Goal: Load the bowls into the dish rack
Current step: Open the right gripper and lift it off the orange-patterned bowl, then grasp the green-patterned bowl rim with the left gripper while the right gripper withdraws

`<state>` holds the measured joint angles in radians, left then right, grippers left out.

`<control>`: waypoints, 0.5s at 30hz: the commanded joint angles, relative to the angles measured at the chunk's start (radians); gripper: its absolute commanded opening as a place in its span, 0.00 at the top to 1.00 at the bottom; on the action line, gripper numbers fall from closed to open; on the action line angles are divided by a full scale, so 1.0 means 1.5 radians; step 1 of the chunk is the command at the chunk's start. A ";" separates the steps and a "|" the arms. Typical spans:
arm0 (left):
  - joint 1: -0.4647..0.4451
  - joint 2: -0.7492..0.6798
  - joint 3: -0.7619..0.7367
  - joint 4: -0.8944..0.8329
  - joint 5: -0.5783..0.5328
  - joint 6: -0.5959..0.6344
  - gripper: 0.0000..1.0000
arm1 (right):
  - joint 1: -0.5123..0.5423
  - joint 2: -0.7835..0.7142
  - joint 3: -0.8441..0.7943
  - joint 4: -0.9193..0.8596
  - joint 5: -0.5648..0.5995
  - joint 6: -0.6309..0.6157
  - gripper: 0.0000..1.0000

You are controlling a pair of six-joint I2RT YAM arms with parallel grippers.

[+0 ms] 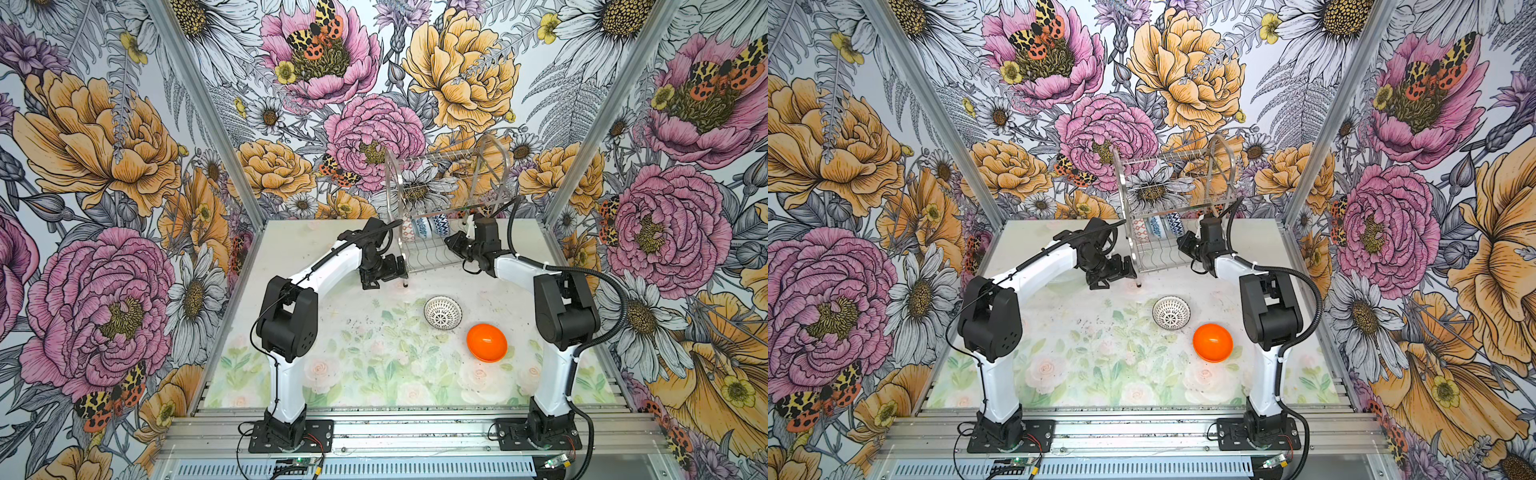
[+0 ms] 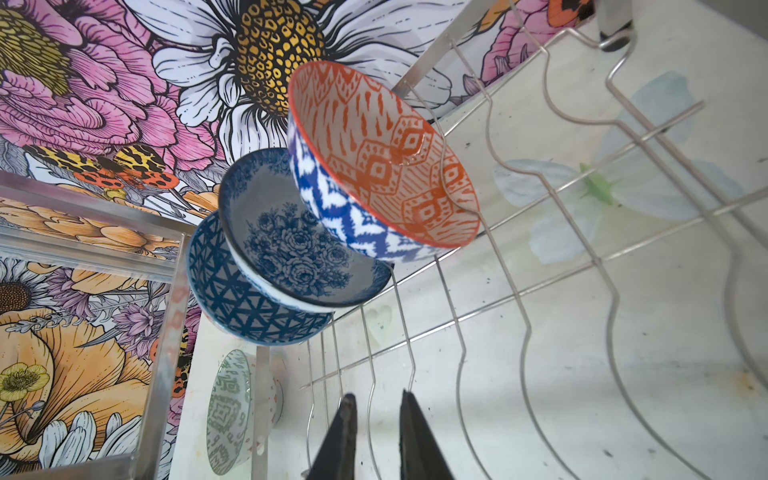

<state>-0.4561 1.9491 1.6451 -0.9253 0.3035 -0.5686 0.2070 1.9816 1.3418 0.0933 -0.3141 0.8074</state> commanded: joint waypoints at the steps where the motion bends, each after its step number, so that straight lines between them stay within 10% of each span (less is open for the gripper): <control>1: 0.013 -0.044 -0.033 0.037 -0.005 0.011 0.01 | 0.009 -0.052 -0.012 -0.009 0.018 0.001 0.72; 15: 0.098 -0.139 -0.105 0.076 -0.021 -0.034 0.01 | 0.019 -0.130 -0.049 -0.075 -0.003 -0.024 0.39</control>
<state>-0.3500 1.7866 1.5032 -0.8600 0.3004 -0.5934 0.2237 1.8343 1.2850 0.0051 -0.3107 0.7876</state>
